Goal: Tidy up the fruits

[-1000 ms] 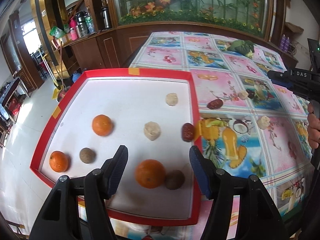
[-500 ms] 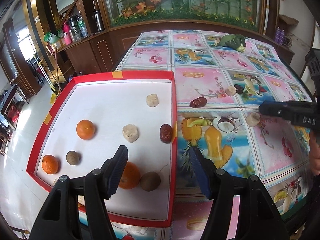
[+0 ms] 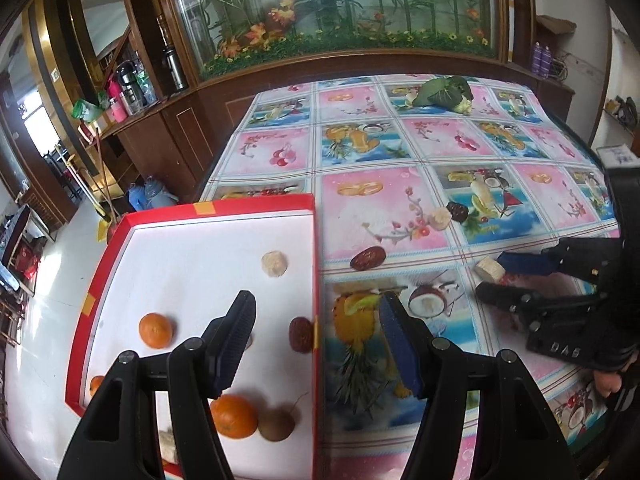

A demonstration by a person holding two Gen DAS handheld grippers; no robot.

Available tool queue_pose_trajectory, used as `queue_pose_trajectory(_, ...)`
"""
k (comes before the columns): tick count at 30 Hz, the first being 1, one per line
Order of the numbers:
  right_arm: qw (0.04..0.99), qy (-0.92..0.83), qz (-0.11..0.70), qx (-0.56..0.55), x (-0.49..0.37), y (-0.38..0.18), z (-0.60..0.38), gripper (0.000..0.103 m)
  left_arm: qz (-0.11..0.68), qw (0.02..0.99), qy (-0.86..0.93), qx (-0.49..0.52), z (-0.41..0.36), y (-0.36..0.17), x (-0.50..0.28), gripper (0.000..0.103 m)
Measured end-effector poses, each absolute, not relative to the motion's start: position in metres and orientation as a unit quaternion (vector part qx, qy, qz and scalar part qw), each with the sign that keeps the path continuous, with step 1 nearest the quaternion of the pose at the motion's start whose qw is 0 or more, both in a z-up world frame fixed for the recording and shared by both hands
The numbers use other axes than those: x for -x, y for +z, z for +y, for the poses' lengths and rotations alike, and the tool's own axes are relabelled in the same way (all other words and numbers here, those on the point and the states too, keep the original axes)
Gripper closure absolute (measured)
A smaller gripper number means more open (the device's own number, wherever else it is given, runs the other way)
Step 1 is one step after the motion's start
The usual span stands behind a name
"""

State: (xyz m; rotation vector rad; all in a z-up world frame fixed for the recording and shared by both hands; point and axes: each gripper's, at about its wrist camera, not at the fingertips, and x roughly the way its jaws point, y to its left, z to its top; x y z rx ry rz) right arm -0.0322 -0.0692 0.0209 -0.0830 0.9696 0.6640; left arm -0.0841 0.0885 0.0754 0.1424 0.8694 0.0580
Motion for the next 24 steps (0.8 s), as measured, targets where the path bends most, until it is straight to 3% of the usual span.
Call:
queue_pose_trajectory(1, 0.832, 0.312, 0.458, 0.042, 0.032, 0.019, -0.068, 0.06, 0.422, 0.904, 0.025, -0.068, 0.087, 0.075, 0.082, 0.039)
queue_pose_trajectory(5, 0.837, 0.301, 0.454, 0.058, 0.032, 0.013, -0.063, 0.078, 0.428, 0.901, 0.015, -0.063, 0.082, 0.073, 0.074, 0.039)
queue_pose_trajectory(8, 0.836, 0.3, 0.457, 0.046, 0.028, 0.013, -0.066, 0.082, 0.434, 0.898, 0.008, -0.064, 0.078, 0.069, 0.069, 0.039)
queue_pose_trajectory(24, 0.825, 0.305, 0.476, -0.001, 0.016, 0.012, -0.076, 0.077, 0.439, 0.897, 0.0, -0.051, 0.078, 0.064, 0.062, 0.039)
